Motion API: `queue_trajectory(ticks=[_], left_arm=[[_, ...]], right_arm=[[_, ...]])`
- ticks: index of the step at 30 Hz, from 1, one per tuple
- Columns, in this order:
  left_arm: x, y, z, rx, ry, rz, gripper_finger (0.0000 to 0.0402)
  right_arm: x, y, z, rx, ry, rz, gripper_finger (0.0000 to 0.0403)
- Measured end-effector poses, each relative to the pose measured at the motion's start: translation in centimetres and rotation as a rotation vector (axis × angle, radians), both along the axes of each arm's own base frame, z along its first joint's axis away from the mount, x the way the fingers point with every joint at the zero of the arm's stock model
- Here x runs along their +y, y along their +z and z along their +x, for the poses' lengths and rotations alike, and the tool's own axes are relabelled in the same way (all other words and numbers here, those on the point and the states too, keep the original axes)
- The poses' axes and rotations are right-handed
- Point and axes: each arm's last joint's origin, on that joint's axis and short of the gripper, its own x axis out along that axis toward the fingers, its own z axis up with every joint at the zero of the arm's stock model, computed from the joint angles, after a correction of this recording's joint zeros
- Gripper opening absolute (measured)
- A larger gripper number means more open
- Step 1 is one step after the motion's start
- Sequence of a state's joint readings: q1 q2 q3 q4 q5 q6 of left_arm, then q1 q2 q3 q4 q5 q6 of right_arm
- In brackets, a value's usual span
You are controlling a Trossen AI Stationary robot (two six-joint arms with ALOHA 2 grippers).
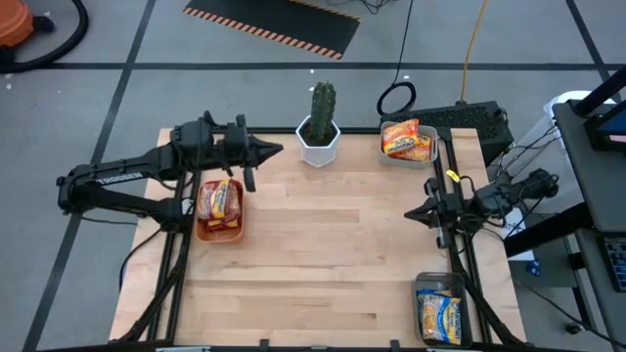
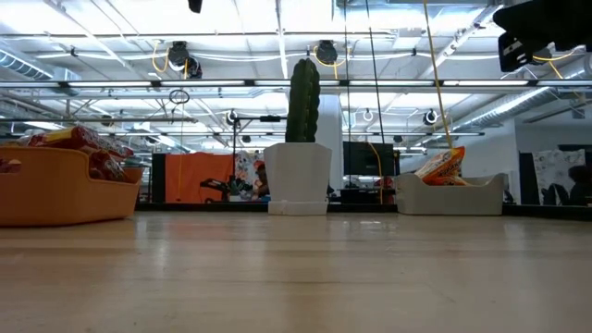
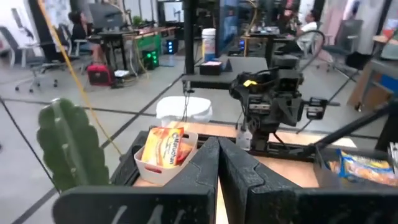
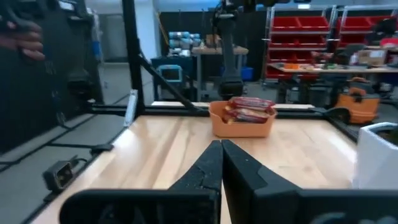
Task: Sort Maruchan noodles
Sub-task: Return to Home Position
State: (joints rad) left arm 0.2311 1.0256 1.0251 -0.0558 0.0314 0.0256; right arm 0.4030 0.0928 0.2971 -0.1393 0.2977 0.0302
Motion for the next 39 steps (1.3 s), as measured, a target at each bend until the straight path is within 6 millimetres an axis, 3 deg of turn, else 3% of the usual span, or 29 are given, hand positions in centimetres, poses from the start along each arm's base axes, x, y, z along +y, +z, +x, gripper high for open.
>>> queue_trajectory(ticks=[10, 18, 23, 39], left_arm=[[-0.4, -3.7, 0.1, 0.069, -0.017, 0.000, 0.0012], [-0.8, -7.3, -1.8, -0.009, -0.026, -0.005, 0.0012], [-1.3, -8.9, -4.0, -0.083, -0.026, -0.053, 0.0012], [-2.7, -12.1, -8.7, -0.138, -0.051, -0.054, 0.0012]], right_arm=[[0.3, -2.7, 0.6, 0.022, 0.079, 0.066, 0.0000], [0.2, -4.8, 1.3, -0.009, 0.045, 0.089, 0.0000], [0.1, -4.3, 1.3, -0.095, 0.046, 0.132, 0.0000], [-0.6, -4.8, 1.5, -0.057, -0.043, 0.098, 0.0000]])
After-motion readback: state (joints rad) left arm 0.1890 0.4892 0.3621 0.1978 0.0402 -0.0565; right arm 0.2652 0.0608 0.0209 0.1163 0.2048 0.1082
